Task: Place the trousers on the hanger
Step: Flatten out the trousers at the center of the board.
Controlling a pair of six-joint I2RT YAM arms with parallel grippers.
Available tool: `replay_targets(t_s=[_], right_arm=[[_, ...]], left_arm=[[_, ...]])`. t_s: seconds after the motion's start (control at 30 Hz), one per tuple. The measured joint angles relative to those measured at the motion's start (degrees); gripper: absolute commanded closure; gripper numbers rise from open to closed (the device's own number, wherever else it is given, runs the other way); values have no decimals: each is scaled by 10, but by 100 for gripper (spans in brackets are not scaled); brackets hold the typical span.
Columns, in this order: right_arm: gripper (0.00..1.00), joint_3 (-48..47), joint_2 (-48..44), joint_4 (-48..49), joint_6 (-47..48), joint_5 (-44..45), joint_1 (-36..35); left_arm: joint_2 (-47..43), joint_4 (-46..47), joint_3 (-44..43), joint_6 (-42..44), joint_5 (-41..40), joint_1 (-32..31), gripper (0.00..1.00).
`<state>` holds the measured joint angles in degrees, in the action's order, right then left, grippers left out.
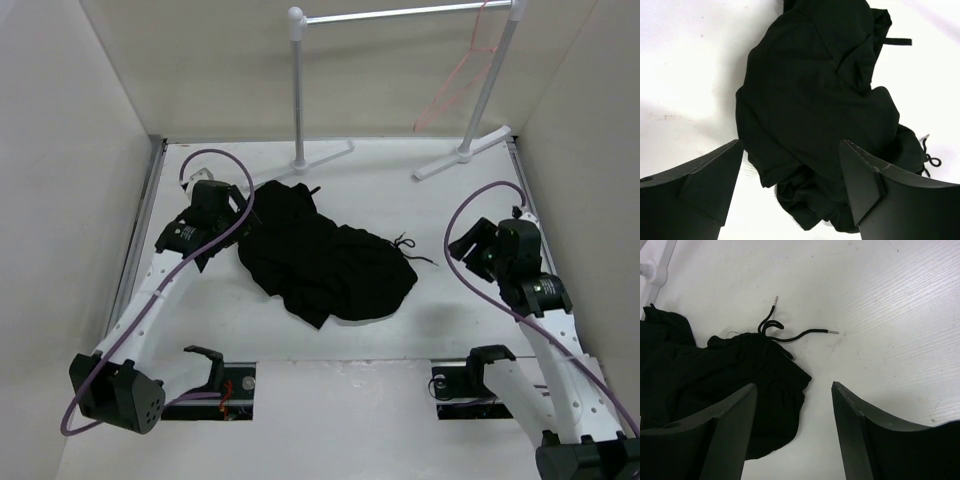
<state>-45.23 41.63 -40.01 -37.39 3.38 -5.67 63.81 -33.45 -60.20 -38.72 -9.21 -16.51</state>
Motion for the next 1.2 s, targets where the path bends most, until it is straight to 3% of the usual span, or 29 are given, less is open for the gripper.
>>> replay_targets(t_s=[0.07, 0.13, 0.2, 0.27, 0.33, 0.4, 0.57, 0.7, 0.9, 1.07, 1.13, 1.2], right_arm=[[43, 0, 8, 5, -3, -1, 0], [64, 0, 18, 10, -6, -2, -3], [86, 0, 30, 18, -12, -6, -9], [95, 0, 46, 28, -19, -11, -17], [95, 0, 71, 43, -24, -17, -28], [88, -1, 110, 64, -28, -19, -46], [44, -28, 240, 123, -31, -24, -90], [34, -66, 352, 188, -25, -37, -98], [32, -106, 493, 273, -25, -63, -99], [34, -120, 577, 310, -27, -97, -112], [45, -120, 586, 324, -33, -114, -121], [71, -116, 586, 346, -43, -132, -129]], left_arm=[[-8, 5, 12, -2, 6, 17, 24], [-15, 14, 27, -2, 14, 43, 28], [-17, 27, 44, -5, 26, 70, 45], [-15, 45, 60, -10, 41, 95, 68], [-4, 61, 68, -12, 53, 113, 77], [17, 80, 69, -14, 61, 122, 74], [90, 128, 68, -19, 73, 125, 38], [142, 162, 68, -23, 77, 129, 32], [223, 208, 57, -25, 87, 131, 33], [266, 237, 42, -31, 94, 120, 43], [272, 246, 38, -34, 97, 112, 56], [274, 254, 38, -38, 97, 104, 71]])
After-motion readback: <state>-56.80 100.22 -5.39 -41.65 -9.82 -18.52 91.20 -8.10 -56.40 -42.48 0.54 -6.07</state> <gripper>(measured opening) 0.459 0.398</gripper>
